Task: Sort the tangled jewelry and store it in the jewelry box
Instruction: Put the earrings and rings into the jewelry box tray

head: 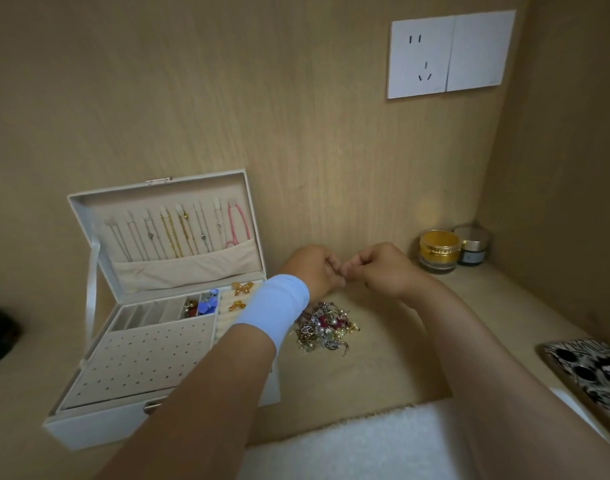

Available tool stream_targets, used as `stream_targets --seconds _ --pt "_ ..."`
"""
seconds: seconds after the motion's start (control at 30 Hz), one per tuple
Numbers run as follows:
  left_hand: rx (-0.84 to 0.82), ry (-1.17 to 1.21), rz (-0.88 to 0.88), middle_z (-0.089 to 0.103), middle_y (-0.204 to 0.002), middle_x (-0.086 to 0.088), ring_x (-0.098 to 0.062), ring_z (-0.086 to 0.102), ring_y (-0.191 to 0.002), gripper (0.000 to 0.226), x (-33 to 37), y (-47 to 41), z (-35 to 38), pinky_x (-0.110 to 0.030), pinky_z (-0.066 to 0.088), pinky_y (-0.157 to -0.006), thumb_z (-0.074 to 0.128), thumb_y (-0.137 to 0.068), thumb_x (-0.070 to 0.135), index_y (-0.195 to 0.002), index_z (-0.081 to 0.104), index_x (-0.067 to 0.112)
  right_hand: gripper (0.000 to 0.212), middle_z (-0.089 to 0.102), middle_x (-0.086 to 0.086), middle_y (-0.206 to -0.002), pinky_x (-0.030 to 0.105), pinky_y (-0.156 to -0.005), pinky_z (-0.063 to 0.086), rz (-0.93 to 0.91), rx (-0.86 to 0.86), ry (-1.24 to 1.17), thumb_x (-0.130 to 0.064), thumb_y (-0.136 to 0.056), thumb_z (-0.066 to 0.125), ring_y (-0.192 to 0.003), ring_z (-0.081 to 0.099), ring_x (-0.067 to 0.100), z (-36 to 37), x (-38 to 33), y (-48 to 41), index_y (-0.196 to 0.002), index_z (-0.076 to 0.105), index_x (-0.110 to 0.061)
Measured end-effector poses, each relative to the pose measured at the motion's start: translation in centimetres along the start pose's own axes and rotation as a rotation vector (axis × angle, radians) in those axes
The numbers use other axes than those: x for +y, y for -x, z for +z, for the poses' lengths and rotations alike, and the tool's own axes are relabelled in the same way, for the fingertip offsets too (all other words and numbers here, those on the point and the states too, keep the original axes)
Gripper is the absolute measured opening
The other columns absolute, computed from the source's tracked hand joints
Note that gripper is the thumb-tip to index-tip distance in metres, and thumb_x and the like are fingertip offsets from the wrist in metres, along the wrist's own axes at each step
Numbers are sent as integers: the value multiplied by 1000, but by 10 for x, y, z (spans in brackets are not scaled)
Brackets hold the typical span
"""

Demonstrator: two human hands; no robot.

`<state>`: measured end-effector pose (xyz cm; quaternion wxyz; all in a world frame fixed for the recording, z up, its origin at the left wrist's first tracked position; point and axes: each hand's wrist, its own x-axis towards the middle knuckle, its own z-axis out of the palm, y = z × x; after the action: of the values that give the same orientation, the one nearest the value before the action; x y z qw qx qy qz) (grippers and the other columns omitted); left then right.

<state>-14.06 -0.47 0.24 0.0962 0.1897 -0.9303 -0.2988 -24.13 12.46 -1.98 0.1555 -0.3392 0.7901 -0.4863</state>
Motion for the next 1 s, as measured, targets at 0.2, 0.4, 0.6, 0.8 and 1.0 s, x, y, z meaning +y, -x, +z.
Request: stream_targets --seconds 0.2,0.4,0.6,0.8,1.0 --pt "80 234 -46 71 -65 -5 -9 57 -47 5 -4 4 -7 -30 54 -60 78 -81 16 -85 74 15 9 65 -2 -67 19 -50 41 20 45 -106 -19 -87 77 -50 48 3 -4 -1 -1 -82 77 -12" --pt "102 63 -31 73 -72 8 -7 64 -69 15 -8 8 -14 -23 51 -69 79 -80 32 -76 74 18 12 72 -16 -78 16 -74 50 78 -164 401 -18 -79 82 -75 63 -2 -14 6 1 -79 78 -30" --pt "36 -31 -10 70 -71 11 -5 62 -69 20 -8 17 -14 -24 48 -68 73 -83 39 -75 69 21 15 72 -18 -75 7 -63 45 53 -146 486 -15 -76 84 -73 64 -3 -10 3 4 -86 81 -26" --pt "17 -30 8 60 -72 9 -12 57 -70 22 -8 25 -15 -29 48 -71 65 -87 34 -69 56 25 16 64 -6 -69 19 -53 40 48 -129 615 -17 -83 77 -67 59 9 -6 0 4 -68 70 -20" --pt "-13 36 -12 70 -78 0 -16 62 -73 22 -9 35 -24 -29 49 -72 63 -86 27 -67 55 20 14 68 5 -87 25 -63 43 24 -176 671 -18 -94 64 -83 61 19 -4 -6 7 -87 74 -10"
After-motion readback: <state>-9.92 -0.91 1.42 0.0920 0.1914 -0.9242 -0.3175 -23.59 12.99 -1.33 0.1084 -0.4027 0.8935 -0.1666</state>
